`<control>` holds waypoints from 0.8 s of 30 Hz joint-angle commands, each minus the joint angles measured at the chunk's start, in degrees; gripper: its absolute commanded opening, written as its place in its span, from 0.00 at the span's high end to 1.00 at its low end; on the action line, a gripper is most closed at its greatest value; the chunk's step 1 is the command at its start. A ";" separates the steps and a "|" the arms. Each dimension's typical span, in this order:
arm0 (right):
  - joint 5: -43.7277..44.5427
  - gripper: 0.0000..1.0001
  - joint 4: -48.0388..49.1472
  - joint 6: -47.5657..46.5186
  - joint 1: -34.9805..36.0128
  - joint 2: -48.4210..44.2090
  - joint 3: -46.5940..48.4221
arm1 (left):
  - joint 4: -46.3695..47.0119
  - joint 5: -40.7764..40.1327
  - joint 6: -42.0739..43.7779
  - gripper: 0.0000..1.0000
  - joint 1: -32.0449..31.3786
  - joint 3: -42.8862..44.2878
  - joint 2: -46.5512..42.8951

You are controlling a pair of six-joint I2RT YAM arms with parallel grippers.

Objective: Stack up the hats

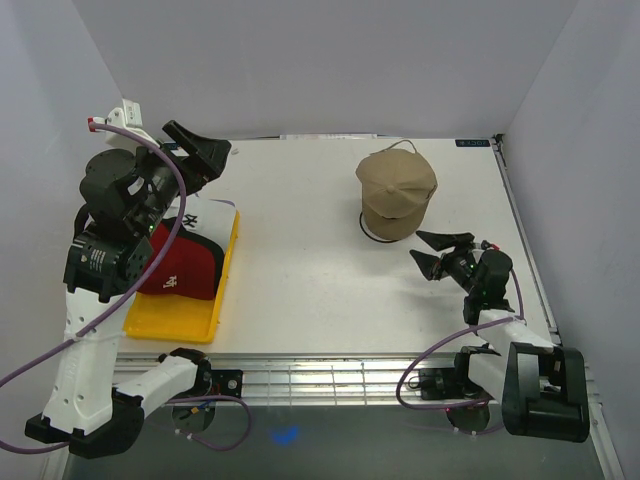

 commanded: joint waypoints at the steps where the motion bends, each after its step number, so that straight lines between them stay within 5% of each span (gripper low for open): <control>1: -0.68 0.33 0.51 -2.76 -0.47 1.42 3.03 | -0.18 -0.60 0.67 0.14 0.01 -0.07 -0.98; 8: -2.69 0.33 -0.28 -8.01 -0.91 4.15 6.62 | -0.18 -0.60 0.59 0.14 0.01 -1.30 -1.33; 15: -2.35 0.33 -19.86 -26.36 -0.82 2.22 19.45 | -5.27 -3.31 -0.03 0.15 -0.08 -2.18 0.25; 24: -0.42 0.34 -41.31 -48.54 5.14 -1.83 34.04 | -21.17 -24.91 -8.71 0.15 0.01 -6.91 -2.64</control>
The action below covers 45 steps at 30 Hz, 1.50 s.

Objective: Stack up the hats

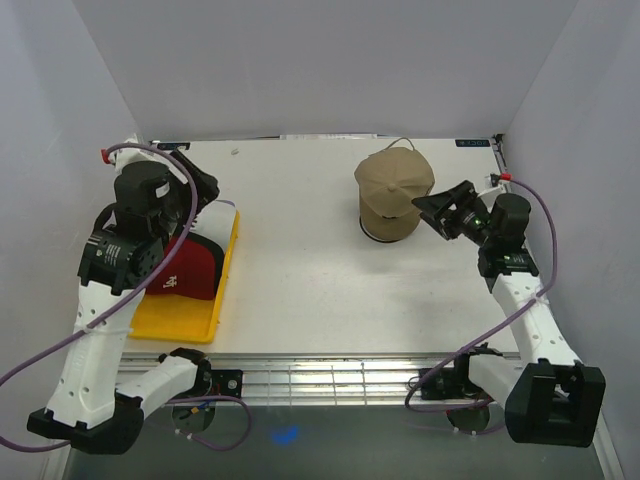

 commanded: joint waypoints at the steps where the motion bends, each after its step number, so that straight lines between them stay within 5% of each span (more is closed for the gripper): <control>1: 1.33 0.34 -9.78 -13.33 7.21 -0.56 5.35 | -11.10 -12.63 -6.01 0.14 -0.08 -2.25 -2.75; 10: 10.57 0.37 -3.65 -19.24 40.00 17.53 22.29 | -13.24 -10.99 -8.59 0.16 0.01 -6.48 -5.92; 16: 6.88 0.39 -0.48 -22.23 51.00 36.16 39.44 | -15.17 -11.15 -6.47 0.16 0.01 -1.74 -6.89; 27: 2.93 0.43 -0.74 -22.41 58.84 59.99 63.88 | -15.87 -3.52 -3.30 0.16 0.01 7.58 -7.33; 45: 6.26 0.44 -4.17 -22.58 62.71 70.81 71.27 | -15.87 -0.34 -0.66 0.16 0.01 8.73 -9.44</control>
